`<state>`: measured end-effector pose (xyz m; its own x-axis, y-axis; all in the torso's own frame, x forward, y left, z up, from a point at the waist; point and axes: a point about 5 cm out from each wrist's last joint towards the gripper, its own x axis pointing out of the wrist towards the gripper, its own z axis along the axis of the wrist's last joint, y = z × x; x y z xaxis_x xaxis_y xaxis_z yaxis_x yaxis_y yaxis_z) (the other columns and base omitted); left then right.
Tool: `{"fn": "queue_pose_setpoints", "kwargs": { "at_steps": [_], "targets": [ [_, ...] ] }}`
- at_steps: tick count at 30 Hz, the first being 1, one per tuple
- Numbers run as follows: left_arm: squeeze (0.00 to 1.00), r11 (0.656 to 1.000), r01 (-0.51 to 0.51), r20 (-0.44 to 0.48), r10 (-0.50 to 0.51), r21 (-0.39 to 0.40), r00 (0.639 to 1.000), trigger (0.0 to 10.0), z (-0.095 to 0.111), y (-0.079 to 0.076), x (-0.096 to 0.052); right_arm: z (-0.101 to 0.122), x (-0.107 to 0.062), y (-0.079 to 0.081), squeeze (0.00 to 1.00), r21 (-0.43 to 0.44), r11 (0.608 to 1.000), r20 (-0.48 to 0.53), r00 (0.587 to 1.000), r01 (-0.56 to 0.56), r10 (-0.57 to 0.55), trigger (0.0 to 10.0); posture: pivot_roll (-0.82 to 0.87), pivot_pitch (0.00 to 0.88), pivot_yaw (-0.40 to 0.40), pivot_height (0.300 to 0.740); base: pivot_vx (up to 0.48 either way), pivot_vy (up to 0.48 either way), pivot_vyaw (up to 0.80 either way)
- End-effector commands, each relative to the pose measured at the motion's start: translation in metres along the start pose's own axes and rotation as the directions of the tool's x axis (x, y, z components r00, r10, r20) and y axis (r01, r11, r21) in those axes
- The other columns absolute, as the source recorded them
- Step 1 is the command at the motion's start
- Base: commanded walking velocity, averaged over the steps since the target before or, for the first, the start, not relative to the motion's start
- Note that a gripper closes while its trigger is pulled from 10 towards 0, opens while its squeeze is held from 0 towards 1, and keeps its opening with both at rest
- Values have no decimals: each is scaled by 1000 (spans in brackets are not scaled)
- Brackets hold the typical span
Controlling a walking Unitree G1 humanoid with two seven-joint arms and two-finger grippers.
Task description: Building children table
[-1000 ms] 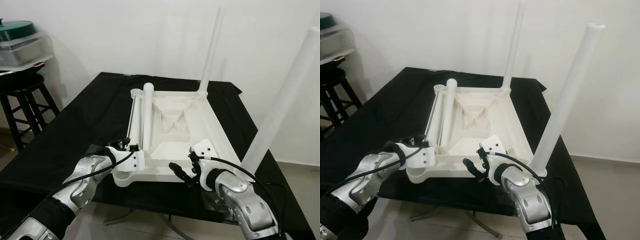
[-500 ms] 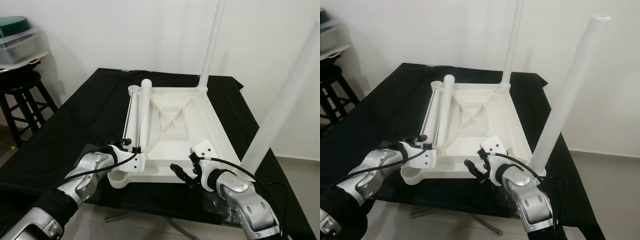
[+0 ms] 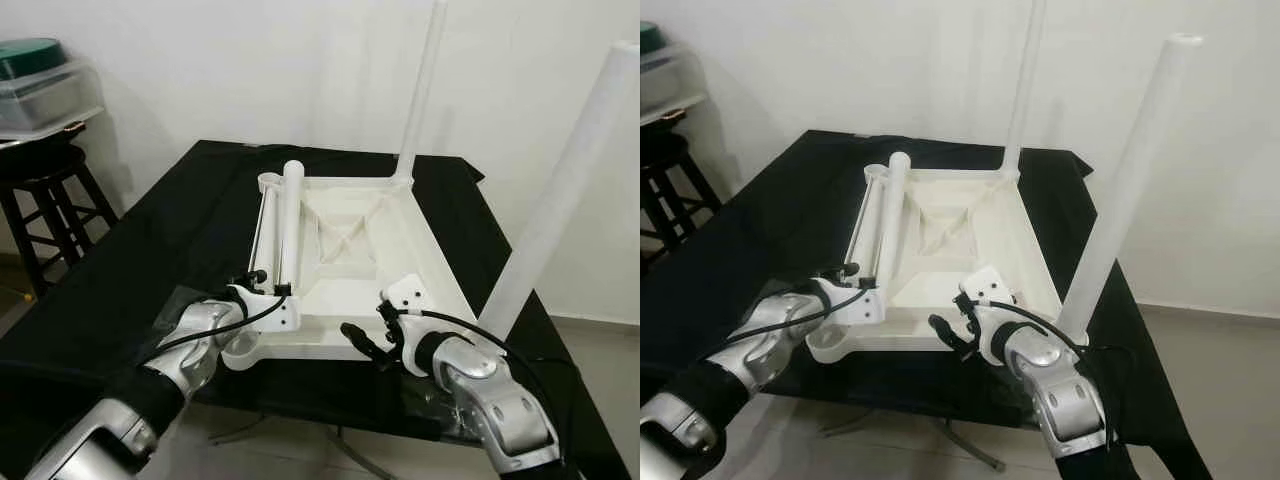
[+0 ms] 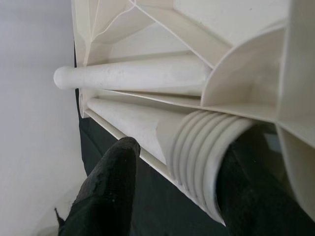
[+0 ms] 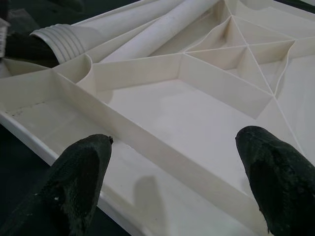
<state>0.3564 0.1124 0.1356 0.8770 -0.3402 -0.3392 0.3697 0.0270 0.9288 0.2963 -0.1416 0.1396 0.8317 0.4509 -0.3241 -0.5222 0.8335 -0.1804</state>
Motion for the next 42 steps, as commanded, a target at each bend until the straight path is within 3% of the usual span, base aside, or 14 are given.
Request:
{"fn": "queue_pose_setpoints", "kwargs": {
  "at_steps": [1,8,13,21,25,33,34,35,42],
  "targets": [
    [0,999,-20,-21,20,30,1000,10000,1,4,4,-2,2,1,0,-1,1000,-17,1000,-5,5,10000,-49,0,-35,740,0,0,0],
    [0,999,7,-105,-3,32,995,10000,1,-1,12,0,3,0,0,-2,1000,-11,1000,7,-7,10000,-52,0,-34,740,0,0,0],
    [0,999,28,-115,-23,44,993,10000,-2,-3,12,0,3,0,0,-3,1000,-10,1000,6,-6,10000,-50,0,-35,740,0,0,0],
    [0,995,84,-222,-72,46,972,10000,-27,-7,9,0,7,3,0,-1,1000,-10,1000,-5,5,10000,-33,0,-39,740,0,0,0],
    [0,995,-24,-255,-1,-98,967,10000,-28,3,14,0,8,6,0,-5,1000,-8,1000,-10,10,10000,-31,0,-40,740,0,0,0],
    [0,973,-106,-234,57,-204,971,10000,-17,11,17,0,8,6,0,-6,1000,-8,1000,-10,10,10000,-38,0,-38,740,0,0,0],
    [0,968,-123,-230,71,-219,971,667,-16,13,17,0,8,7,0,-7,1000,-8,1000,-10,10,10000,-39,0,-38,740,0,0,0],
    [0,964,-139,-228,86,-226,970,0,-15,14,17,0,8,7,0,-7,1000,-8,1000,-10,10,10000,-38,0,-37,740,0,0,0],
    [0,958,-174,-219,124,-227,968,0,-15,18,17,-2,7,7,0,-9,1000,-11,1000,-9,9,10000,-37,0,-36,740,0,0,0]
  ]
}}
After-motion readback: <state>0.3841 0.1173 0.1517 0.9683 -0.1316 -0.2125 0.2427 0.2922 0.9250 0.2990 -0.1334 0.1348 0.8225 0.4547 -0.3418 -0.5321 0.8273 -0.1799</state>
